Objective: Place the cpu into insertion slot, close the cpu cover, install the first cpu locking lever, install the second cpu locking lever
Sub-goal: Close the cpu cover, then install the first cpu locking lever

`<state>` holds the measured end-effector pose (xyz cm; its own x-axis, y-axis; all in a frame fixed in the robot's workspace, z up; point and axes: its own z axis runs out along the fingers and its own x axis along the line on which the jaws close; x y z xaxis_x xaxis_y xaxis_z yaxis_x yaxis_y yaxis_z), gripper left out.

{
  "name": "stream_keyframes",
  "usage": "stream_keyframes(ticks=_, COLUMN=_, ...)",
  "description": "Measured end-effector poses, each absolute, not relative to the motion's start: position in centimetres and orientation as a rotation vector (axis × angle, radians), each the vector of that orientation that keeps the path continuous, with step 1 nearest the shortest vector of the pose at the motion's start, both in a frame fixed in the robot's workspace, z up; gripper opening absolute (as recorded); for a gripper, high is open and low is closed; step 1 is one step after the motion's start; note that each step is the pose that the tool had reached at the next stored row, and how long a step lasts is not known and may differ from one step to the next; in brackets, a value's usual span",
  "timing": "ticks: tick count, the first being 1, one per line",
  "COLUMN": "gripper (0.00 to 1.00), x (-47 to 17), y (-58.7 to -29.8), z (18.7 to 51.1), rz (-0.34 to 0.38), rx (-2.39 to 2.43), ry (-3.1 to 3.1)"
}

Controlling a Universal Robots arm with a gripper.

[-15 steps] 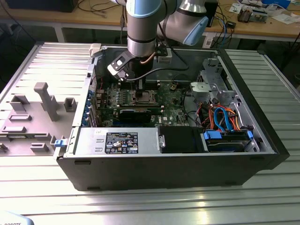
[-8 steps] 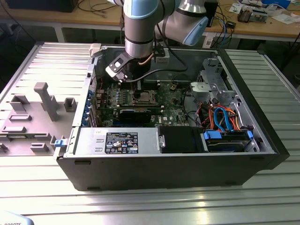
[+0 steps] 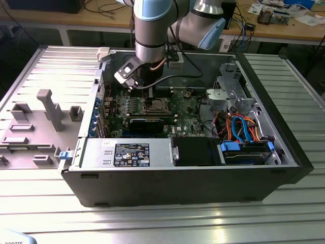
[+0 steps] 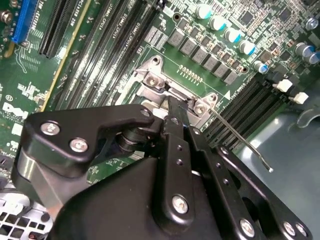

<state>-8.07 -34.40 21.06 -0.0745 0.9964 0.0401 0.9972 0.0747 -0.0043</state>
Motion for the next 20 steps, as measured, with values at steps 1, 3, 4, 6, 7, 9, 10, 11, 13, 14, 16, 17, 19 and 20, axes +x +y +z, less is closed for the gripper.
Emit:
stream_keyframes(ticks=1, gripper=0.11, x=-8.1, y=-34.4, z=21.2, rz=-0.037, rx=-2.115, ry=-2.279)
stream_keyframes(ticks=3, gripper=0.11, x=-8.1, y=-34.4, z=21.2, rz=-0.038, rx=-2.115, ry=-2.279)
stream_keyframes(ticks=4, gripper=0.11, x=-7.9, y=-34.4, z=21.2, rz=-0.038, rx=-2.114, ry=-2.279)
stream_keyframes(ticks=6, gripper=0.11, x=-6.8, y=-34.4, z=21.2, rz=-0.037, rx=-2.114, ry=-2.279)
stream_keyframes(ticks=7, gripper=0.11, x=-6.5, y=-34.4, z=21.2, rz=-0.038, rx=-2.115, ry=-2.279)
stream_keyframes(ticks=9, gripper=0.11, x=-6.2, y=-34.4, z=21.2, rz=-0.037, rx=-2.115, ry=-2.279)
stream_keyframes(ticks=10, gripper=0.11, x=-6.0, y=-34.4, z=21.2, rz=-0.037, rx=-2.115, ry=-2.279)
stream_keyframes(ticks=11, gripper=0.11, x=-5.8, y=-34.4, z=21.2, rz=-0.038, rx=-2.115, ry=-2.279)
stream_keyframes(ticks=13, gripper=0.11, x=-5.6, y=-34.4, z=21.2, rz=-0.037, rx=-2.115, ry=-2.279)
stream_keyframes(ticks=14, gripper=0.11, x=-5.4, y=-34.4, z=21.2, rz=-0.037, rx=-2.115, ry=-2.279)
stream_keyframes(ticks=16, gripper=0.11, x=-5.4, y=-34.4, z=21.2, rz=-0.038, rx=-2.115, ry=-2.279)
stream_keyframes(ticks=17, gripper=0.11, x=-5.4, y=-34.4, z=21.2, rz=-0.037, rx=-2.115, ry=-2.279)
stream_keyframes(ticks=19, gripper=0.11, x=-5.4, y=-34.4, z=21.2, rz=-0.037, rx=-2.115, ry=-2.279)
stream_keyframes(ticks=20, gripper=0.11, x=-5.4, y=-34.4, z=21.2, rz=-0.038, rx=-2.115, ry=-2.279)
